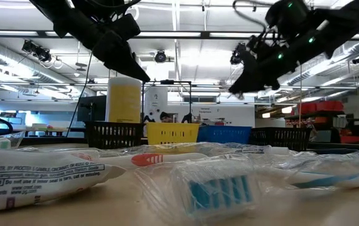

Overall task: Pick & Place Travel size toiletries
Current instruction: Put the silver nail cutter into the blue basket, then put the blue toothbrush into the right black basket

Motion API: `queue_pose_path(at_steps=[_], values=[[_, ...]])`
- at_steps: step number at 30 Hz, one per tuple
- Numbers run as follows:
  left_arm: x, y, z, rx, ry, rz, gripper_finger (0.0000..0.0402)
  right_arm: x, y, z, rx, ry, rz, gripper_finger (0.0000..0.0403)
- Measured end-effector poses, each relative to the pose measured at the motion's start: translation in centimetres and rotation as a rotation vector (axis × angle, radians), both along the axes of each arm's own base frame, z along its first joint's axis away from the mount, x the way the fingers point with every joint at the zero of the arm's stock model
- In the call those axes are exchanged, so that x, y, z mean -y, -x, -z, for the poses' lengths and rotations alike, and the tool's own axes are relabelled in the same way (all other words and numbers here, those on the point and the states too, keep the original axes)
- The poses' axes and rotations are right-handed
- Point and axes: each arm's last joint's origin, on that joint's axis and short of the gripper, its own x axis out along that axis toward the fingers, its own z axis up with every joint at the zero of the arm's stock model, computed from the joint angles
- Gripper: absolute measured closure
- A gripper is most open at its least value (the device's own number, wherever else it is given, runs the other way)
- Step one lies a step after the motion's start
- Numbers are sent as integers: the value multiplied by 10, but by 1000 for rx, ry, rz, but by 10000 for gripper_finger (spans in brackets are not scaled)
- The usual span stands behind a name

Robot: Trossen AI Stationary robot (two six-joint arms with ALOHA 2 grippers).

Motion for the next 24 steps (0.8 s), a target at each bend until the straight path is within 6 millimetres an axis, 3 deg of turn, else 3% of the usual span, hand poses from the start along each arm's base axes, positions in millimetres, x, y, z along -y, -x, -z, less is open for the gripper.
queue_pose_path(at_steps=[4,12,24], values=[[0,0,0,1,0,0,278,11,-12,22,-13,-74,-41,336],[0,0,0,5,-1,0,278,13,-22,39,-90,0,-183,326],[0,0,-1,6,-1,0,278,17,-23,34,-75,67,-194,280]])
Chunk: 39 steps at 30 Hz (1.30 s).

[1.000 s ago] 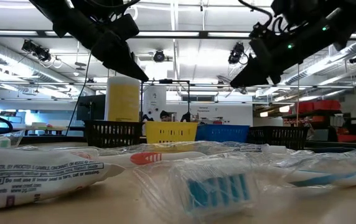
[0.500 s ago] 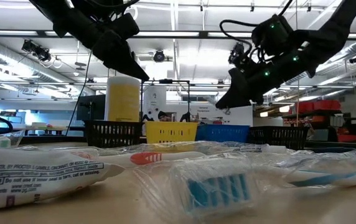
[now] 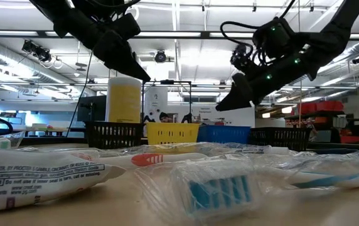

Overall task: Pick & Place Travel size toiletries
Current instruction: Put the blue toothbrush into the right black basket

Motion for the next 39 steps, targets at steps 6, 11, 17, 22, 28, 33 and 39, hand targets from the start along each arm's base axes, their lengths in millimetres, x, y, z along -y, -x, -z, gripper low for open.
queue_pose_path(at_steps=[6,11,17,22,28,33,39], values=[[0,0,0,0,0,0,278,-15,0,-28,78,-27,-69,279],[0,0,0,3,-1,0,278,-33,6,-53,46,-105,-99,279],[0,-1,-1,10,0,3,278,-63,11,-54,-35,-286,-326,279],[0,-1,-1,12,0,3,278,-84,8,-46,-78,-299,-392,279],[0,-1,-1,18,-1,3,278,-95,10,-46,-92,-261,-413,279],[0,-2,-3,40,-5,3,278,-98,10,-46,-106,-167,-480,279],[-1,-3,-5,56,-6,2,278,-94,6,-39,-126,-207,-484,273]])
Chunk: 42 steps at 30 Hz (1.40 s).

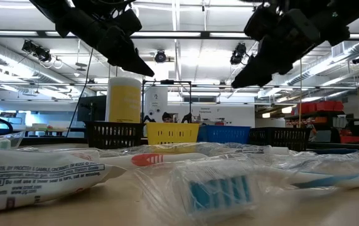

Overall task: Pick & Place Travel size toiletries
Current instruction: Put the blue toothbrush into the right black basket

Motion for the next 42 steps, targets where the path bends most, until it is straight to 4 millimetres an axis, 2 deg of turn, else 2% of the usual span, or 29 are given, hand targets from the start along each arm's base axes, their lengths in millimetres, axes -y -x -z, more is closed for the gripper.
queue_pose_path(at_steps=[4,10,19,24,32,42], values=[[0,0,0,-1,0,0,278,-3,-5,11,-33,-34,-53,253],[0,0,0,-1,0,0,278,-2,-8,16,-41,-17,-26,225],[0,0,0,8,44,-24,278,-9,-7,16,-53,-97,-63,224],[0,0,0,8,44,-24,278,-26,-5,18,-56,-79,-226,224],[0,0,0,8,51,-28,278,-51,-6,37,-113,-51,-304,224],[0,0,0,8,51,-29,278,-54,-8,37,-83,-8,-299,224]])
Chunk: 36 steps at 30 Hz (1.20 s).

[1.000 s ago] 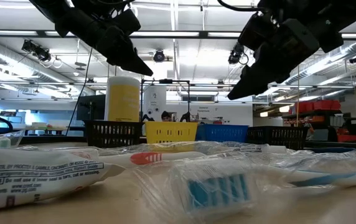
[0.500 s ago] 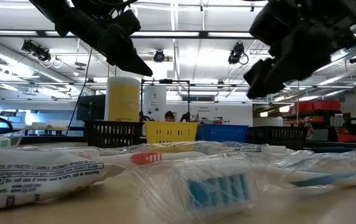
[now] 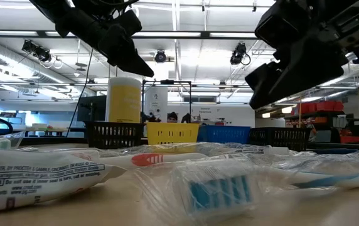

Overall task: Pick & Place Travel size toiletries
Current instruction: Put the blue toothbrush into the right black basket

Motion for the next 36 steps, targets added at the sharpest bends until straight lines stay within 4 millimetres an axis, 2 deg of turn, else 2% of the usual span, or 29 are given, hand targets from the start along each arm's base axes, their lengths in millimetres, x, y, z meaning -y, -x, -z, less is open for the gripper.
queue_pose_path(at_steps=[6,13,22,27,31,36], values=[[0,0,0,12,55,-31,278,0,1,1,-8,2,0,224],[0,0,0,15,46,-41,278,3,6,-11,16,33,10,224],[0,0,0,15,55,-48,278,12,13,-12,-15,170,177,224],[-1,0,0,15,57,-50,278,15,16,-9,-65,164,286,224],[-1,0,0,15,58,-50,278,16,15,-10,-64,87,408,224],[-1,0,0,15,58,-50,278,17,15,-9,-66,98,432,224]])
